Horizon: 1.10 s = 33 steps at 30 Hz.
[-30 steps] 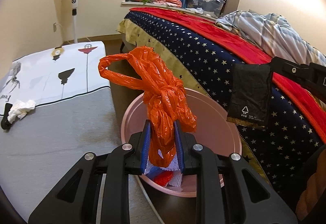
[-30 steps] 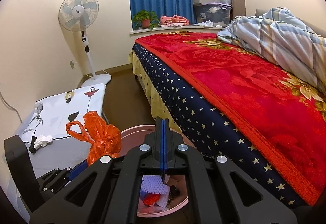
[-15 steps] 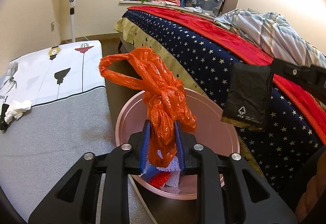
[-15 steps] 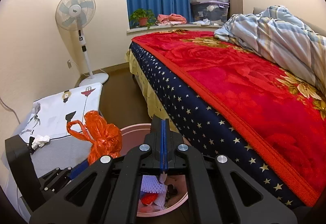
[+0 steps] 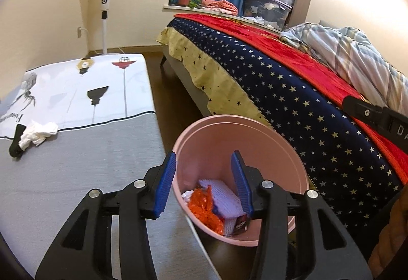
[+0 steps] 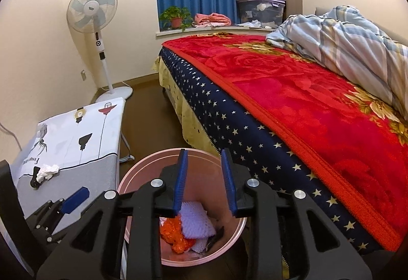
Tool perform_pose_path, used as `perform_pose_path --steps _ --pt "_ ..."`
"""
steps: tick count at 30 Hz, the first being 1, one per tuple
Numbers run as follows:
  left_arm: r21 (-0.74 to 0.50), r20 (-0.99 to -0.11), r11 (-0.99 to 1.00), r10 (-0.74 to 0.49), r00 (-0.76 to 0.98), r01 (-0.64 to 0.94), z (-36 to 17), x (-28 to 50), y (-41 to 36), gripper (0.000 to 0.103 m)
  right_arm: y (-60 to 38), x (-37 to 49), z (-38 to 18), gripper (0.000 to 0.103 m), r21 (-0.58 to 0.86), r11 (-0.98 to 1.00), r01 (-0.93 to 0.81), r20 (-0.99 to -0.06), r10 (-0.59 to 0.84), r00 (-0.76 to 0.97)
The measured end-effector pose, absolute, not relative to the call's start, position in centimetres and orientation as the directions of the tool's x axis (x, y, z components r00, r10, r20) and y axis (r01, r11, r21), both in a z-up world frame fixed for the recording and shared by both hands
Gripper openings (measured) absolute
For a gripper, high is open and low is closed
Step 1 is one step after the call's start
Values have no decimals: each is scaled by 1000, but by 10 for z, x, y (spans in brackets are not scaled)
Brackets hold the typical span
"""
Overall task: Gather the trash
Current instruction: 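Hold both bags over the pink bin and open both tools to drop them, then move both open tools back toward the white cloth on the ironing board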
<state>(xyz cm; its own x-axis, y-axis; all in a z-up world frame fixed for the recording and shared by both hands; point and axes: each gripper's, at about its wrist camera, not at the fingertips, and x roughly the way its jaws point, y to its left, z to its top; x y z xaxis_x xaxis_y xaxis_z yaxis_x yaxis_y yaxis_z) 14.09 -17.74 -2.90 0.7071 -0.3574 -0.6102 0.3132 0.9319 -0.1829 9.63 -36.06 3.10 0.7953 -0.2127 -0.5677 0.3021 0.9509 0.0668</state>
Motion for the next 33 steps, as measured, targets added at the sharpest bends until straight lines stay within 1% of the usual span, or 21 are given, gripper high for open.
perform_pose_path --steps 9,16,24,33 --pt "-187 -588 948 -317 744 257 -22 135 -142 45 -340 96 31 28 72 968 242 -554 -163 817" --pt "-195 -581 965 -258 772 176 -23 135 -103 45 -309 103 29 28 115 982 153 -535 -68 842" --pt "-189 -563 980 -159 811 61 -23 138 -58 45 -272 125 20 28 198 979 44 -519 67 852" --pt "-175 -567 980 -19 823 -98 -32 147 -11 45 -231 162 -5 27 338 939 -61 -520 240 820"
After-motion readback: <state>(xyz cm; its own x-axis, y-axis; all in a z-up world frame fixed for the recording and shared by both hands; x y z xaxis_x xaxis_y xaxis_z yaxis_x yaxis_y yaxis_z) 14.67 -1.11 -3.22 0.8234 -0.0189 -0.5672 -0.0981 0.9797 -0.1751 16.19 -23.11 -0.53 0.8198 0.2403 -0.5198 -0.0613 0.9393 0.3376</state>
